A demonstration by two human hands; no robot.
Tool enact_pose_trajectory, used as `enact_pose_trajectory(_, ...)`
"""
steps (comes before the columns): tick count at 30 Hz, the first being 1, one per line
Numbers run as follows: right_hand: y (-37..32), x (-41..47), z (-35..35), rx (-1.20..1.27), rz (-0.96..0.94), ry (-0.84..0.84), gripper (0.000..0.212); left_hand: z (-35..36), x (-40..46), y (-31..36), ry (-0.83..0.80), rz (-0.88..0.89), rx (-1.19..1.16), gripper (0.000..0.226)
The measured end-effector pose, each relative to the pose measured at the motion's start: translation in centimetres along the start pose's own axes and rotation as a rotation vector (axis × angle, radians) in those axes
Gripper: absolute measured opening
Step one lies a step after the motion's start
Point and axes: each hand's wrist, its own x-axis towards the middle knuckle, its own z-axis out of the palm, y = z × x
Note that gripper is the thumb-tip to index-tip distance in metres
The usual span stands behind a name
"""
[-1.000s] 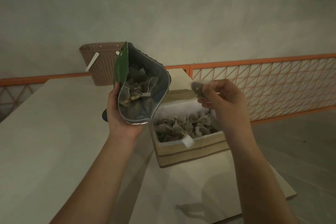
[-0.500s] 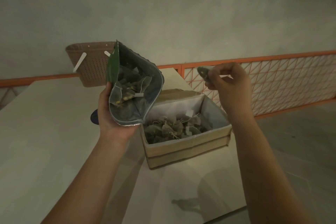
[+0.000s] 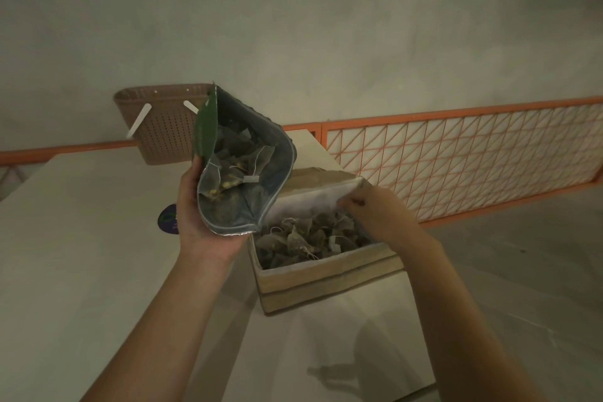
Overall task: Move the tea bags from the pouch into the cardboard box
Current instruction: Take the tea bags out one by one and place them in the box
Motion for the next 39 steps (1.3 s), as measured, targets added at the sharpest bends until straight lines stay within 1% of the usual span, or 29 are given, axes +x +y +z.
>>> enact_pose_trajectory(2, 0.2, 0.3, 0.3, 0.018, -0.008, -0.166, 0.025, 0.1, -0.1, 0.1, -0.016, -0.006, -0.018, 0.054)
enact_pose_trajectory(3, 0.1, 0.3, 0.3, -0.033, 0.006, -0.251, 0.027, 0.1, -0.1, 0.1, -0.027, -0.008, -0.025, 0.054)
enact_pose_trajectory(4, 0.4, 0.4, 0.5, -0.083, 0.036, -0.314, 0.025, 0.0, -0.1, 0.2, -0.032, -0.009, -0.027, 0.054)
enact_pose_trajectory(5, 0.7, 0.6, 0.6, -0.091, 0.081, -0.327, 0.022, -0.1, -0.1, 0.3, -0.033, -0.006, -0.022, 0.054)
enact_pose_trajectory(7, 1.1, 0.9, 1.0, 0.038, 0.157, -0.265, 0.023, -0.4, 0.0, 0.4, -0.039, -0.001, -0.018, 0.054)
enact_pose_trajectory(8, 0.9, 1.0, 1.0, 0.068, 0.137, -0.203, 0.026, -0.5, 0.0, 0.5, -0.049, -0.008, -0.028, 0.053)
enact_pose_trajectory(9, 0.1, 0.7, 0.6, 0.034, 0.062, -0.136, 0.027, -0.6, 0.0, 0.7, -0.060, -0.021, -0.044, 0.053)
enact_pose_trajectory(10, -0.9, 0.6, 0.3, 0.014, -0.019, -0.036, 0.028, -0.7, 0.0, 0.8, -0.071, -0.033, -0.058, 0.053)
enact_pose_trajectory(11, -2.6, 0.2, -0.1, 0.067, -0.125, 0.080, 0.024, -0.8, -0.1, 0.9, -0.075, -0.043, -0.064, 0.054)
enact_pose_trajectory(12, -4.7, -0.4, -0.7, 0.203, -0.217, 0.175, 0.023, -1.0, -0.1, 1.0, -0.068, -0.046, -0.059, 0.056)
enact_pose_trajectory(13, -6.9, -1.0, -1.5, 0.345, -0.296, 0.225, 0.028, -1.1, -0.1, 1.0, -0.056, -0.052, -0.047, 0.057)
enact_pose_trajectory(14, -8.6, -1.3, -1.9, 0.451, -0.383, 0.251, 0.035, -1.1, -0.1, 1.1, -0.046, -0.067, -0.042, 0.057)
enact_pose_trajectory(15, -10.3, -1.5, -2.1, 0.500, -0.464, 0.247, 0.043, -1.0, -0.1, 1.2, -0.032, -0.083, -0.037, 0.057)
enact_pose_trajectory(16, -11.6, -1.4, -2.0, 0.496, -0.532, 0.243, 0.049, -0.9, -0.2, 1.3, -0.015, -0.091, -0.024, 0.056)
enact_pose_trajectory(18, -13.8, -0.8, -1.4, 0.406, -0.660, 0.264, 0.056, -0.7, -0.4, 1.5, 0.011, -0.081, 0.014, 0.054)
enact_pose_trajectory(20, -15.3, 0.3, -0.7, 0.371, -0.719, 0.308, 0.053, -0.5, -0.9, 1.6, 0.007, -0.064, 0.031, 0.052)
enact_pose_trajectory(22, -16.2, 1.2, 0.2, 0.423, -0.745, 0.368, 0.043, -0.4, -1.2, 2.0, 0.019, -0.064, 0.027, 0.052)
enact_pose_trajectory(24, -16.6, 1.8, 1.0, 0.476, -0.775, 0.450, 0.035, -0.4, -1.4, 2.6, 0.016, -0.105, 0.011, 0.054)
enact_pose_trajectory(27, -16.9, 1.8, 2.2, 0.520, -0.781, 0.548, 0.033, -0.7, -1.7, 3.6, -0.021, -0.174, 0.014, 0.063)
enact_pose_trajectory(29, -17.3, 1.4, 2.9, 0.572, -0.804, 0.578, 0.033, -0.7, -1.6, 4.3, -0.038, -0.183, 0.034, 0.064)
enact_pose_trajectory(34, -18.1, 0.1, 3.7, 0.616, -0.907, 0.588, 0.034, -0.3, -0.9, 5.4, -0.037, -0.180, 0.096, 0.054)
enact_pose_trajectory(36, -17.9, 0.3, 4.2, 0.628, -0.885, 0.528, 0.035, -0.7, -0.9, 5.6, -0.060, -0.163, 0.077, 0.053)
enact_pose_trajectory(39, -17.4, 1.1, 4.9, 0.663, -0.756, 0.345, 0.038, -1.2, -1.1, 5.7, -0.016, -0.160, 0.112, 0.058)
